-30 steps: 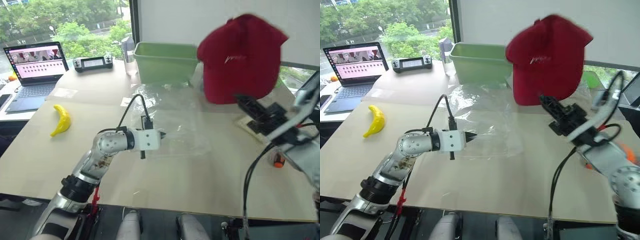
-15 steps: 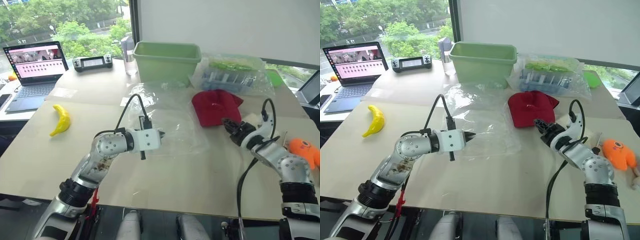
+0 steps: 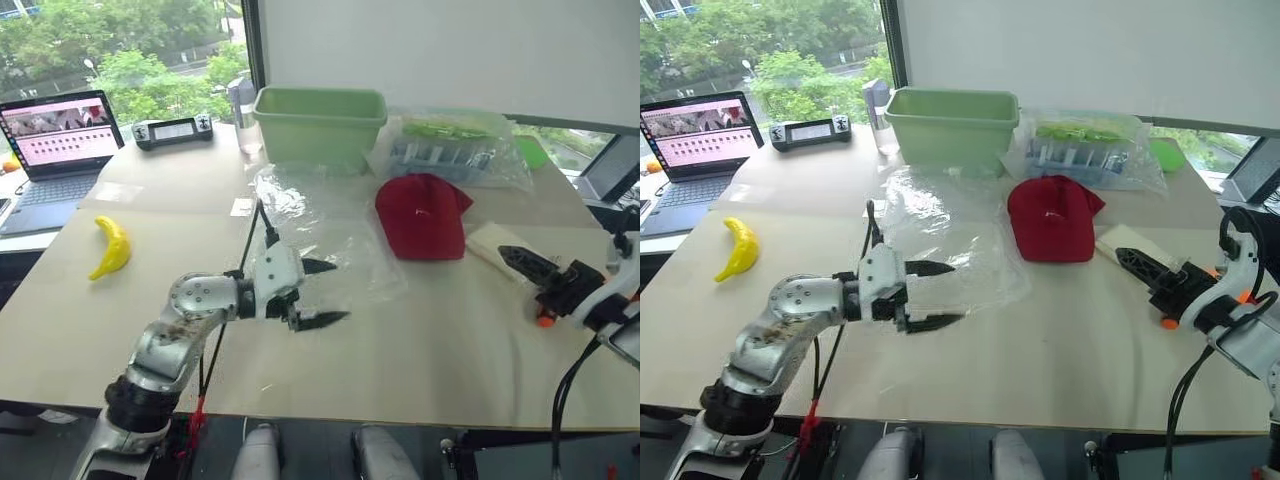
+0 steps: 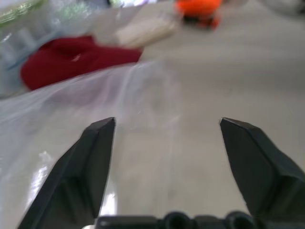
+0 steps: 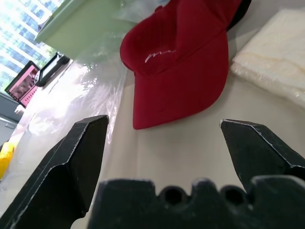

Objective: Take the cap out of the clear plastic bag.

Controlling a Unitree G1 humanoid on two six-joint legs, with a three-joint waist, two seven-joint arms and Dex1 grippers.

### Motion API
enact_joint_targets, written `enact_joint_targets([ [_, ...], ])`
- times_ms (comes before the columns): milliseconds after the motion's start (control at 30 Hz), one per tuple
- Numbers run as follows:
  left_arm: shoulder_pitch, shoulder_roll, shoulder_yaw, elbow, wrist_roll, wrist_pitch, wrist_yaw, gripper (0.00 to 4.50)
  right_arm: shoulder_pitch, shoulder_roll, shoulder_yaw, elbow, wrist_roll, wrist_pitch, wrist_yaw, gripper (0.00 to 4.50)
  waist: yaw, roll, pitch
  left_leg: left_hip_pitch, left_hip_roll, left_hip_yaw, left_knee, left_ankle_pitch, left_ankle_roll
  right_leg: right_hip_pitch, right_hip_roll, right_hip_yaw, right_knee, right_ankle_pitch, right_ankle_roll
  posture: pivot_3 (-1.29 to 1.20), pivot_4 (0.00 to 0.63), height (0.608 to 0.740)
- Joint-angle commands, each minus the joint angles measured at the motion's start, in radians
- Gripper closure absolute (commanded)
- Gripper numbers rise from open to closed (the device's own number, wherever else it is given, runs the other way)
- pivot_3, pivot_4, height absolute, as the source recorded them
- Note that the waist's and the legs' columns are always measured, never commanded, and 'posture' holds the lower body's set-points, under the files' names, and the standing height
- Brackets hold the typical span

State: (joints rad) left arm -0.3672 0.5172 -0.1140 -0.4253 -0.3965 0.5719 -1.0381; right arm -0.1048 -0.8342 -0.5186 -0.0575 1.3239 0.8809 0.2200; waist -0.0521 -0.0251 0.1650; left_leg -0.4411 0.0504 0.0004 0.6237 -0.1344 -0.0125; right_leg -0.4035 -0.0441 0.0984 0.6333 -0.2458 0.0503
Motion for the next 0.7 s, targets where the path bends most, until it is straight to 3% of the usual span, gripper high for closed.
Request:
enact_joint_targets([
  [33,-0.022,0.049,0.114,-0.052,-0.229,0.189,-0.025,0.04,-0.024,0.011,0.013,-0.063,-0.065,-0.017,0.033,0.0,0.0,0.0,0.0,0.0,0.0,0.0,0.0,0.0,0.0,0.0,0.0,0.0,0.0,0.0,0.0,0.0,0.15,0.737],
  [133,-0.097,0.048,0.261,0.015,-0.431,0.338,0.053,0.04,-0.002,0.04,0.021,-0.122,-0.122,-0.049,0.077,0.0,0.006,0.0,0.0,-0.001,0.0,-0.001,0.0,0.0,0.0,-0.001,0.0,0.0,0.0,-0.001,0.001,0.0,0.15,0.737],
  [233,-0.219,-0.004,0.428,0.172,-0.499,0.373,0.261,0.04,0.049,0.058,0.081,-0.183,-0.313,-0.158,0.115,0.0,0.017,0.0,0.0,-0.002,-0.001,-0.002,0.001,0.0,0.0,0.0,0.0,-0.001,0.0,-0.001,0.002,0.0,0.15,0.737],
  [400,-0.261,-0.059,0.547,0.313,-0.317,0.181,0.575,0.04,0.103,0.169,0.141,-0.217,-0.524,-0.324,0.093,0.0,0.015,0.0,0.0,-0.002,-0.002,-0.001,0.0,0.0,0.0,0.0,0.0,0.0,-0.001,0.001,0.007,0.0,0.15,0.737],
  [500,-0.17,-0.089,0.515,0.336,-0.142,0.039,0.712,0.04,0.108,0.26,0.194,-0.218,-0.671,-0.404,0.017,0.0,0.01,0.0,0.0,-0.002,-0.001,-0.001,0.0,0.0,0.0,-0.001,0.0,0.0,0.0,0.002,0.009,0.0,0.15,0.737],
  [700,0.016,-0.161,0.407,0.349,0.024,-0.205,0.723,0.04,0.113,0.365,0.271,-0.193,-0.913,-0.53,-0.078,0.0,0.018,0.0,0.0,-0.002,-0.002,0.0,-0.001,0.0,-0.001,-0.001,0.0,0.0,-0.001,0.002,0.006,0.0,0.15,0.737],
])
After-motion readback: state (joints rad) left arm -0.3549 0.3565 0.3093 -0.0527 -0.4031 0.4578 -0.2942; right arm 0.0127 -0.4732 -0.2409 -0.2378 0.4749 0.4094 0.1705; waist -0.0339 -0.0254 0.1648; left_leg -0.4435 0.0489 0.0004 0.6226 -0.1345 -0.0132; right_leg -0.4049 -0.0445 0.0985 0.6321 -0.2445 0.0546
